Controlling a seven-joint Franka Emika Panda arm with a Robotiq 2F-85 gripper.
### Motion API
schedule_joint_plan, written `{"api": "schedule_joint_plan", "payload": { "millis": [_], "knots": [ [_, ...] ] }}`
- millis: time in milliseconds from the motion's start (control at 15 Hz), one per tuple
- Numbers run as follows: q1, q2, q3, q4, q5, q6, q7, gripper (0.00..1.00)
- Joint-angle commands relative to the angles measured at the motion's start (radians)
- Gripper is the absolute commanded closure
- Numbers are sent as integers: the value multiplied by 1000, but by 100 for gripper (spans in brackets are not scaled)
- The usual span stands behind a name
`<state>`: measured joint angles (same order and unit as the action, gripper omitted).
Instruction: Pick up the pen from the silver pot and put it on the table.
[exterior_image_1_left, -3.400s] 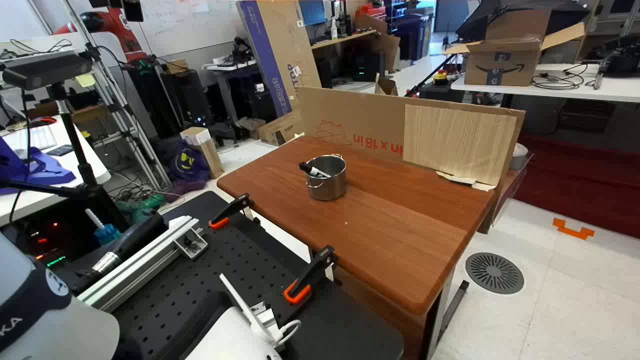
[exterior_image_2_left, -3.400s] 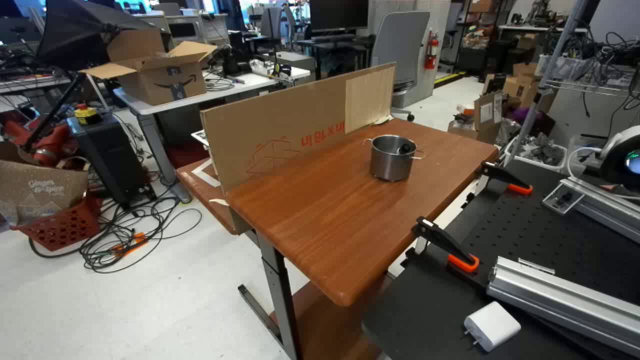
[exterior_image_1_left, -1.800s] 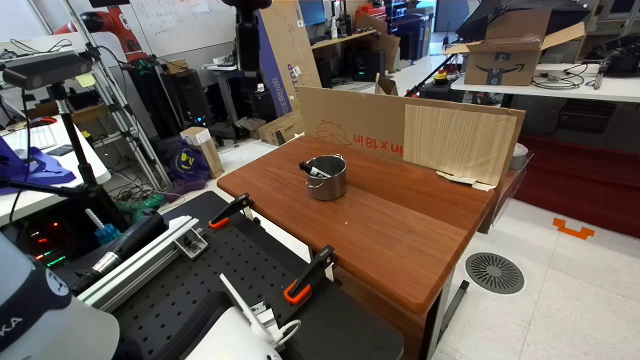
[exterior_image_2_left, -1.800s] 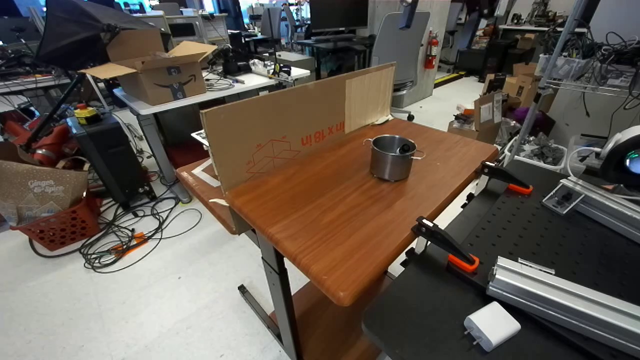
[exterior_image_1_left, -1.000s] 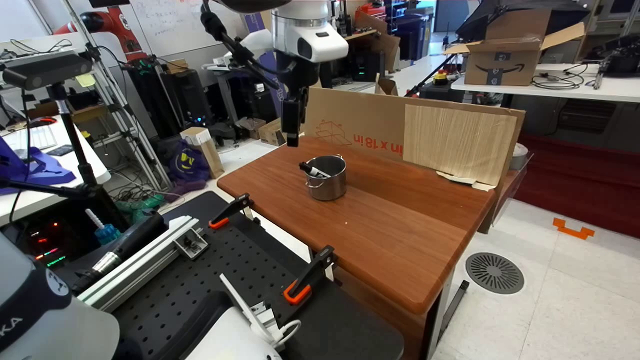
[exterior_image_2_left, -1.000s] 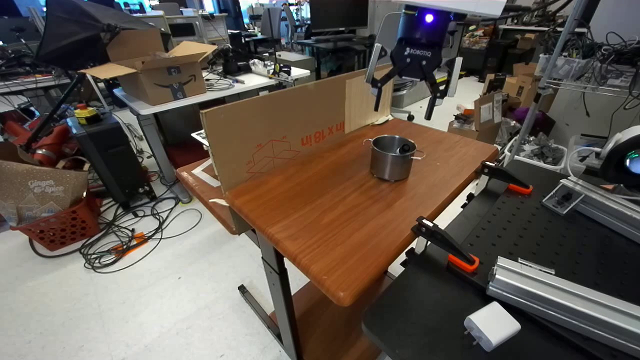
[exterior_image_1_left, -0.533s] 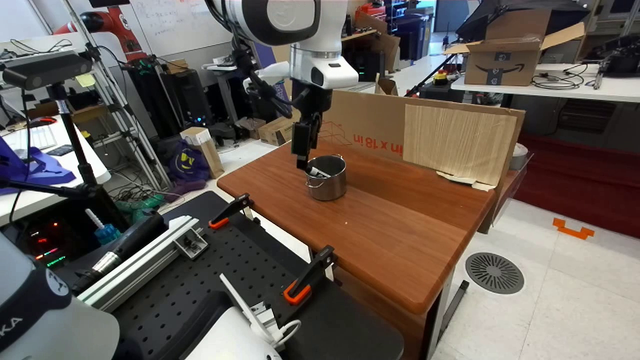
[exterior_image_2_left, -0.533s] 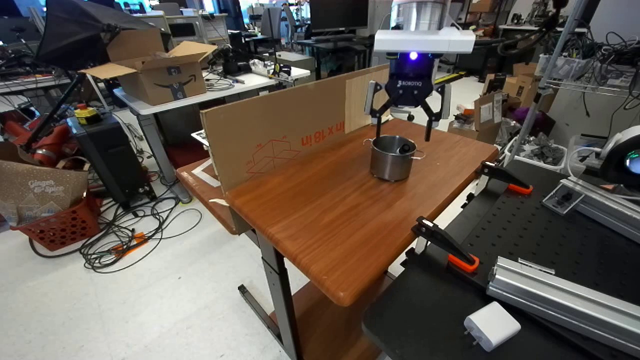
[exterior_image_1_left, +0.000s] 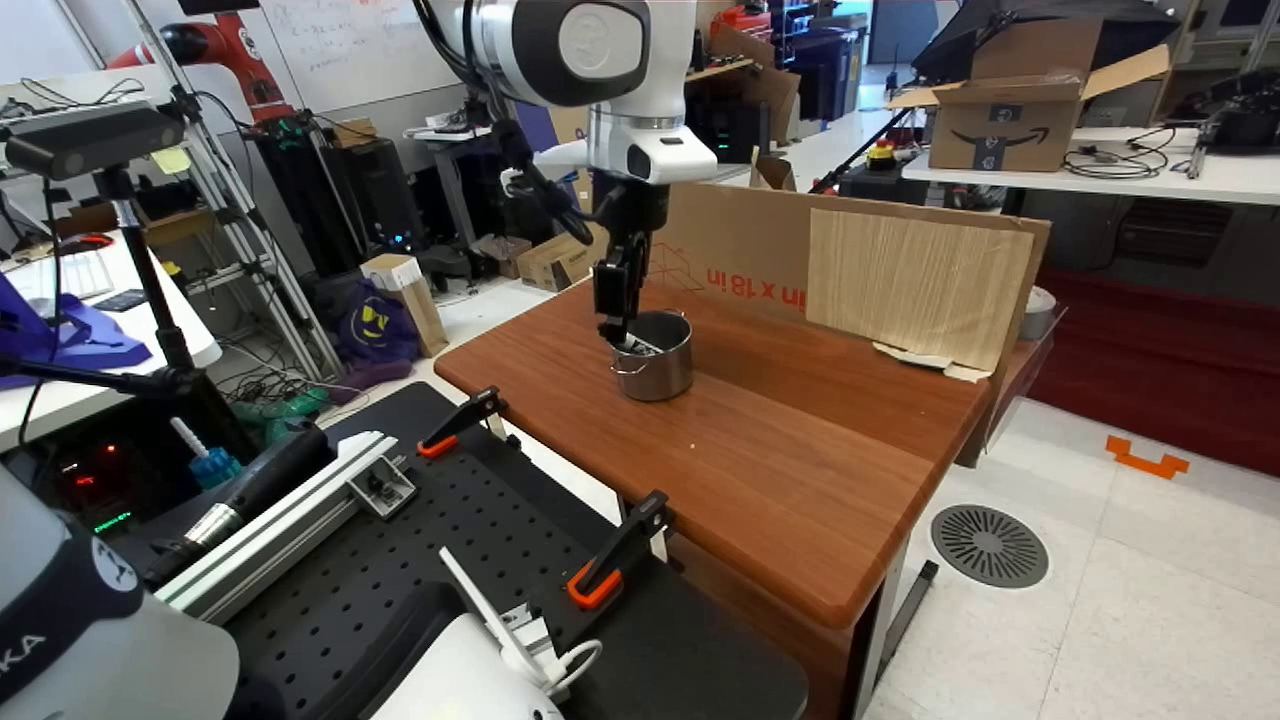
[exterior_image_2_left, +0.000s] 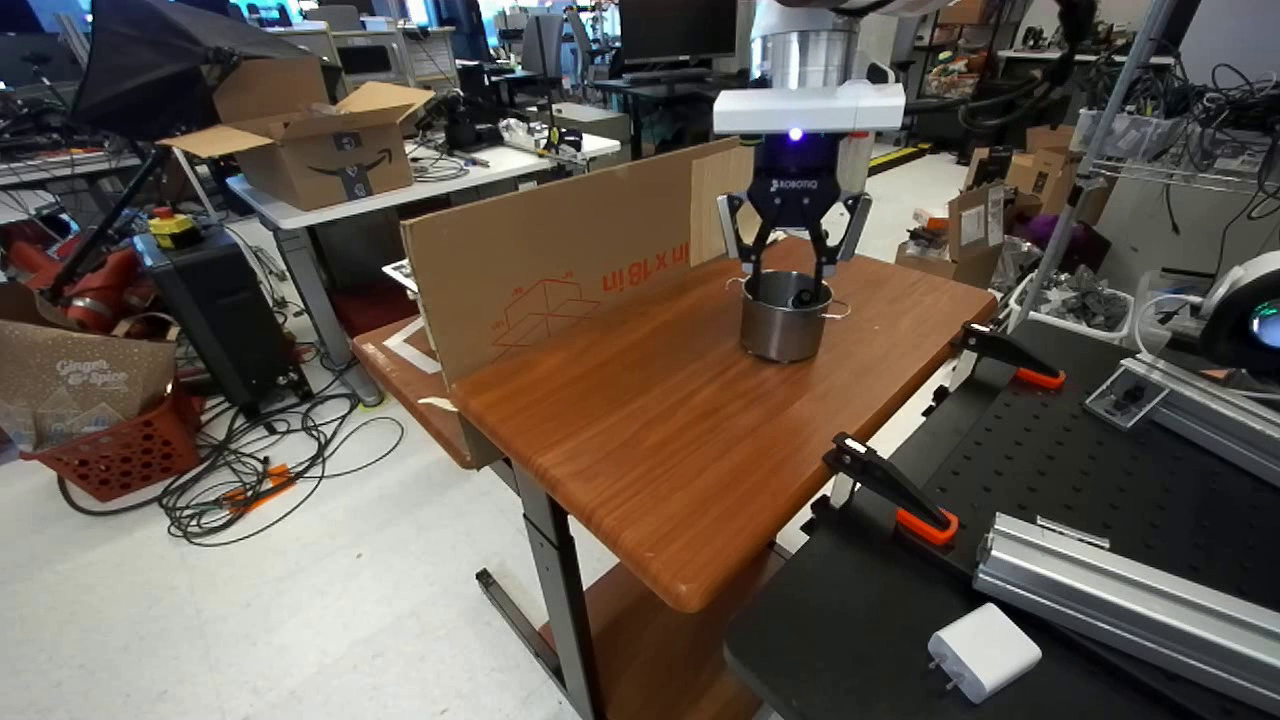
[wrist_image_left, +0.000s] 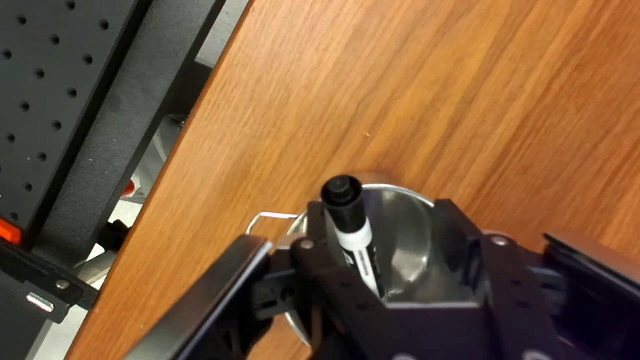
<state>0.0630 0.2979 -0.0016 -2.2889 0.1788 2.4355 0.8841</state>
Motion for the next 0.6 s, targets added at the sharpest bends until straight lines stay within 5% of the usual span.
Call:
{"api": "schedule_joint_plan", "payload": {
  "millis": [0,267,533],
  "knots": [
    [26,18,-22,31,-37,-31,39,73],
    [27,17,-19,33,-35,-35,38,100],
    [18,-2,-12,30,-18,-50,14,95]
  ]
}}
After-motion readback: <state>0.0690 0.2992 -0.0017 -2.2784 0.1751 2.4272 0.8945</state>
